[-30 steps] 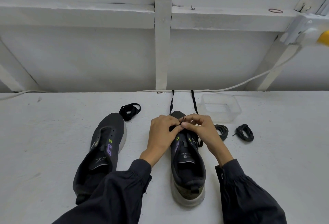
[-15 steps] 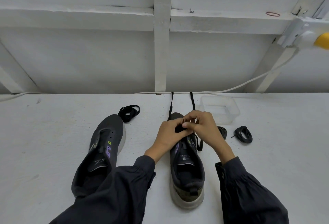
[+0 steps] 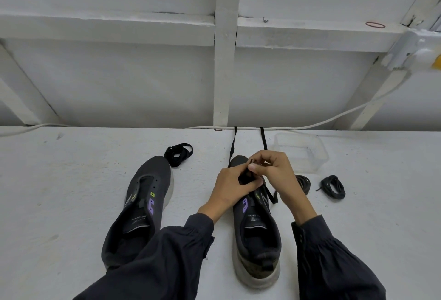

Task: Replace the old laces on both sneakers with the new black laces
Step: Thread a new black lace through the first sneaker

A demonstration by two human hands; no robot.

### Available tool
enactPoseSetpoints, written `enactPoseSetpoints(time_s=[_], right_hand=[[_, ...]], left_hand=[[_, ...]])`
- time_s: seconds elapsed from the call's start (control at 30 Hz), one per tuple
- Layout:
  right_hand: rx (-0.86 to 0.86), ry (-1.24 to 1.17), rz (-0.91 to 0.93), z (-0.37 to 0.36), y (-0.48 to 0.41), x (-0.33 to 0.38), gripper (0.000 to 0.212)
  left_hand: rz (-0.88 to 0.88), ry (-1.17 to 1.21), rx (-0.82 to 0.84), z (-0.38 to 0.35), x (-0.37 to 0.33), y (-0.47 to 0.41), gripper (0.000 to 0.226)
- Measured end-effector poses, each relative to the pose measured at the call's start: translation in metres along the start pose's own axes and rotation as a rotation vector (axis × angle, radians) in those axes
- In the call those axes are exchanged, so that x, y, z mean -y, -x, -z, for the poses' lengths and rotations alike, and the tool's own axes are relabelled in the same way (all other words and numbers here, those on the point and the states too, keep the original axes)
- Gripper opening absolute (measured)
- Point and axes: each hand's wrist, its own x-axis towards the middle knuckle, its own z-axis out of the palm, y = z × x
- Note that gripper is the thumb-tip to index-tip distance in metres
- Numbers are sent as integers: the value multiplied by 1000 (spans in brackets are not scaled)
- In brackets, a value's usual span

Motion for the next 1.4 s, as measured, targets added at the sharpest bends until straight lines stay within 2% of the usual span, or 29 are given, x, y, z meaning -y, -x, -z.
enactPoseSetpoints(time_s=[0.13,0.33,0.47,0.9,1.03,1.17,1.3,1.4], right_hand=[[-4,-5,-2,0,1,-1,18],[9,160,38,4,-3,-2,20],[-7,191,56,5,-3,-3,26],[-77,-237,24,-4,6,3,17],[-139,-381,105,6,-5,16,34],[-102,-441,187,12,-12,41,27],[-79,-582,237,17,-26,66,30],[-76,-602,258,16,-38,80,21]], left_hand=[[3,35,-1,1,-1,1,17],[-11,94,87,14,-7,-3,22],[-4,-2,98,22,-3,-2,26],[13,-155,144,25,-2,-5,31],[15,-126,163,28,3,-6,29],[20,-139,171,27,3,-6,30],[36,-146,183,27,3,-6,28],[43,-149,198,27,3,-6,29]])
